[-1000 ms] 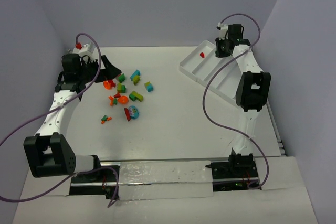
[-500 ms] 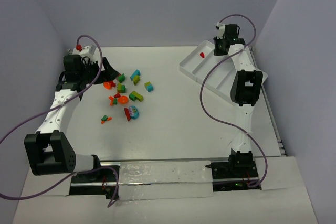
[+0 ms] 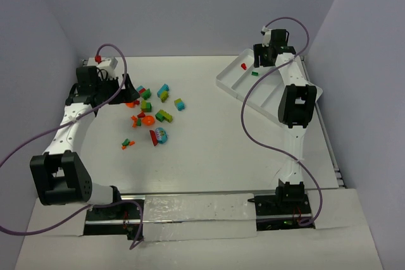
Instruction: Sort the legos into containers by color
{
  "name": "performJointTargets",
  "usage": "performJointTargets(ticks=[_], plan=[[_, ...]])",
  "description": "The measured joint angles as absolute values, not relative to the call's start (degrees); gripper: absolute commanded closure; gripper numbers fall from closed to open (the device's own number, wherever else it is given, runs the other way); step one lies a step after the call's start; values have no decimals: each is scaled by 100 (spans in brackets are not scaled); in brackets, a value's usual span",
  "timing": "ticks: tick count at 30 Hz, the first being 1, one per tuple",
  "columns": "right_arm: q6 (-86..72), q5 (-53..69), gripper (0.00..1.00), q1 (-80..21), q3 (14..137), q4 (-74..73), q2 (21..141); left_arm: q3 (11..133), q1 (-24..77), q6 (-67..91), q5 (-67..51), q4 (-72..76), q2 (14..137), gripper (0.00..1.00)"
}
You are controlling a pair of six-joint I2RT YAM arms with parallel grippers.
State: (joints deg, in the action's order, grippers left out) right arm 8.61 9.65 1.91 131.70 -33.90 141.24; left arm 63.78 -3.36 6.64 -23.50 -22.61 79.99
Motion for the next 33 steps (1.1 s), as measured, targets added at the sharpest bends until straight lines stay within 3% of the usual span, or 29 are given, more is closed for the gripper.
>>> performJointTargets(ticks=[3,7,20,33], plan=[[838,1036,24,183,13152,-3426,14063,6418,-544,180,-2559,-2506,8025,9],[836,1203,1,149,12820,-3502,13602,6409,-843,-665,-2759,-2970,8041,17],[722,2110,0,-858,10942,-3511,10738,5222,-991,-3466,-2514,-3815,7892,44],[663,2361,0,-1149,10269,-3710,10556,4830,-991,-4158,-2475,-3735,8523,52]])
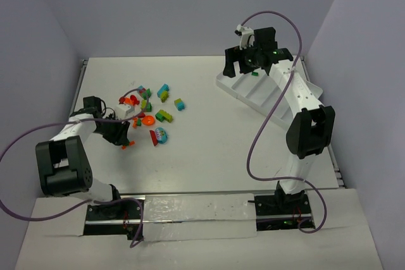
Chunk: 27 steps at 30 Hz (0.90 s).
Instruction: Sort the legos into containers by color
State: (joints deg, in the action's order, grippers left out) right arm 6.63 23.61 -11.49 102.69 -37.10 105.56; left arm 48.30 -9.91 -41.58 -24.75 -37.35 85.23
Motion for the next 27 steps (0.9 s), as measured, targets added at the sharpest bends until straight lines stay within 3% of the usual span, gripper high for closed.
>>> performJointTargets(ticks=[10,19,27], plan=[[659,2370,0,-1151,10269,-3752,10556,4818,-991,-4239,-2543,-3581,8810,54],[659,2370,0,-1181,10271,-3780,10556,4812,-987,-4259,-2629,-3527,8964,62],[657,2383,0,-1238,10272,-3785,10556,4799,-987,-4296,-2622,-3468,8997,78]])
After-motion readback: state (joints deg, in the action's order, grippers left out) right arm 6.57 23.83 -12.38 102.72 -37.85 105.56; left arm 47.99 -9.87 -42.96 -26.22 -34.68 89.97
